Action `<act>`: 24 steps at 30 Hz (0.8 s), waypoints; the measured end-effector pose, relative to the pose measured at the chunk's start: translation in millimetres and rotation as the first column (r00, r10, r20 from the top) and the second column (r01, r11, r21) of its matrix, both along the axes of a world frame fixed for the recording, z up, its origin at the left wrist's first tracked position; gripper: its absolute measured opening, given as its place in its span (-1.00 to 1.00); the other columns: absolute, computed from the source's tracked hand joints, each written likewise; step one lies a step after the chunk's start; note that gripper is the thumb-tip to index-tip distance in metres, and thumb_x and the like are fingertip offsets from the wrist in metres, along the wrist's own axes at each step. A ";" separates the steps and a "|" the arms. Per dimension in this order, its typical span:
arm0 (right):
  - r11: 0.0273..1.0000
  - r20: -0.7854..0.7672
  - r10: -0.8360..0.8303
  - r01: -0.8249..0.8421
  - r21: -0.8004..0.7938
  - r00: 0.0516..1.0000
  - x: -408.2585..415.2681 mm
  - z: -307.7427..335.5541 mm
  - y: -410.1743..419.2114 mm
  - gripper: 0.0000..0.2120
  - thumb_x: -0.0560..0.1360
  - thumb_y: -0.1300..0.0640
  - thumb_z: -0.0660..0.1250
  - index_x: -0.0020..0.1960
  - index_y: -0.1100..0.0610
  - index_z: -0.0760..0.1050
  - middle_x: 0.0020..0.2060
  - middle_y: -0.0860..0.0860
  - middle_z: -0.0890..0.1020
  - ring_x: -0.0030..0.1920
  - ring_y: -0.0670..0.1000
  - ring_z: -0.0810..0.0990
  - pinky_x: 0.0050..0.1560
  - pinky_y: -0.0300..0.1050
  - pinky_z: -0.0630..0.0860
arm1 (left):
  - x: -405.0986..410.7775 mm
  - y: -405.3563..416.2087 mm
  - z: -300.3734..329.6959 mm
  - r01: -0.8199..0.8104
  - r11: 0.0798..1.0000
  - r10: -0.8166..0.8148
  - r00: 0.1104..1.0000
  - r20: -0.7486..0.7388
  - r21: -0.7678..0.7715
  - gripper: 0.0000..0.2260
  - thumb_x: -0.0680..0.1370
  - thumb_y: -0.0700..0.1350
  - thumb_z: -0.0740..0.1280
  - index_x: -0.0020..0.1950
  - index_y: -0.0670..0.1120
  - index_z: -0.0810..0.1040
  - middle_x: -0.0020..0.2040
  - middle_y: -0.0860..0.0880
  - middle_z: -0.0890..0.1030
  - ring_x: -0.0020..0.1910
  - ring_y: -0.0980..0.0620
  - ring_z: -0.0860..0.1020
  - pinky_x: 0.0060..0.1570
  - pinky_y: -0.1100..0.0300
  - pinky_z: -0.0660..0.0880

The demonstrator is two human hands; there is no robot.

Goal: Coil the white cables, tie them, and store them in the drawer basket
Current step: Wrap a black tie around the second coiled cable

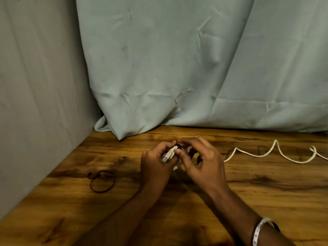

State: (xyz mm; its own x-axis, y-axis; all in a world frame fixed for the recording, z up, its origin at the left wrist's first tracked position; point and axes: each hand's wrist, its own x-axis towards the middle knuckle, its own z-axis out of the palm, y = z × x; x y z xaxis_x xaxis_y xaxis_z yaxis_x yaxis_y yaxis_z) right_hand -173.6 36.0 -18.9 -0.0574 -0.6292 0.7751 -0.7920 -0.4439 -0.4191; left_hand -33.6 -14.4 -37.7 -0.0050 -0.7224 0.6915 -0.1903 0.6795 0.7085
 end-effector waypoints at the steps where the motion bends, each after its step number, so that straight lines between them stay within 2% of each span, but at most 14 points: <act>1: 1.000 -0.061 0.027 -0.027 0.002 0.998 -3.4 1.2 0.1 -0.79 0.59 0.02 0.43 0.22 -0.09 0.65 0.08 -0.21 0.60 0.01 -0.13 0.62 -0.15 -0.04 0.61 | -0.3 -1.8 -0.6 0.007 1.000 -0.007 1.000 0.017 0.002 -0.77 0.41 -0.20 0.55 0.01 0.03 0.69 -0.14 0.22 0.69 -0.14 0.25 0.66 -0.18 0.24 0.57; 3: 0.999 -0.148 0.048 -0.046 0.017 0.988 -9.5 2.9 -0.4 -0.76 0.60 0.11 0.44 0.24 -0.09 0.65 0.13 -0.18 0.59 0.04 -0.10 0.62 -0.15 -0.02 0.62 | -0.3 -4.5 -1.7 0.012 1.000 -0.012 0.999 0.046 -0.002 -0.78 0.41 -0.18 0.55 0.03 0.00 0.70 -0.13 0.14 0.72 -0.17 0.24 0.66 -0.21 0.17 0.58; 8: 0.998 -0.249 0.064 -0.065 0.005 0.966 -16.7 7.2 -0.4 -0.85 0.61 0.11 0.40 0.16 -0.03 0.64 0.10 -0.13 0.62 0.00 -0.02 0.66 -0.16 0.07 0.63 | -0.9 -6.4 -3.2 0.000 0.997 0.011 0.990 0.143 -0.075 -0.74 0.40 0.06 0.46 0.06 0.06 0.70 -0.08 0.14 0.72 -0.15 0.10 0.65 -0.12 -0.01 0.58; 11: 0.998 -0.298 0.052 -0.063 -0.028 0.953 -18.1 8.7 1.6 -0.86 0.59 0.10 0.35 0.12 0.00 0.63 0.05 -0.11 0.62 -0.05 -0.01 0.65 -0.21 0.07 0.61 | 0.4 -4.3 -1.8 -0.025 0.993 0.046 0.983 0.180 -0.116 -0.74 0.40 0.00 0.47 0.08 0.06 0.71 -0.10 0.13 0.73 -0.19 0.15 0.57 -0.15 0.04 0.54; 16: 0.997 -0.233 0.075 -0.073 0.016 0.970 -19.7 5.6 -1.9 -0.90 0.62 0.11 0.37 0.11 0.00 0.62 0.01 -0.16 0.59 -0.09 -0.08 0.60 -0.20 0.02 0.58 | 1.0 -2.9 0.2 -0.036 0.988 0.066 0.977 0.205 -0.150 -0.80 0.41 0.04 0.44 0.01 0.07 0.71 -0.17 0.10 0.72 -0.25 0.33 0.44 -0.22 0.21 0.37; 20: 0.999 -0.278 0.037 -0.035 0.013 0.960 -16.4 5.0 -2.6 -0.86 0.64 -0.02 0.20 0.08 -0.04 0.52 -0.03 -0.15 0.51 -0.15 -0.05 0.54 -0.26 -0.04 0.52 | 1.7 -2.8 -1.9 -0.042 0.981 0.092 0.959 0.269 -0.187 -0.76 0.47 0.15 0.34 0.01 0.09 0.70 -0.19 0.09 0.72 -0.26 0.25 0.36 -0.27 0.12 0.33; 24: 0.998 -0.343 -0.022 0.000 -0.064 0.939 -14.7 7.8 1.6 -0.86 0.61 0.08 0.21 0.03 0.07 0.53 -0.09 -0.03 0.52 -0.23 0.05 0.53 -0.34 0.03 0.51 | 2.7 -2.3 -0.6 -0.039 0.976 0.101 0.953 0.286 -0.212 -0.74 0.47 0.18 0.32 0.04 0.12 0.69 -0.20 0.10 0.70 -0.24 0.16 0.31 -0.25 0.11 0.32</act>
State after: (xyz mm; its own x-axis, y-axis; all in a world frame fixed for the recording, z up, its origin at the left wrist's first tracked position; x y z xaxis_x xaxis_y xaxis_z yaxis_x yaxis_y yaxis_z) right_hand -188.3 37.6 -11.1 0.2128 -0.5802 0.7862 -0.8877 -0.4510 -0.0925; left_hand -30.9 -16.7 -38.3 -0.1841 -0.5736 0.7982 -0.4210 0.7798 0.4633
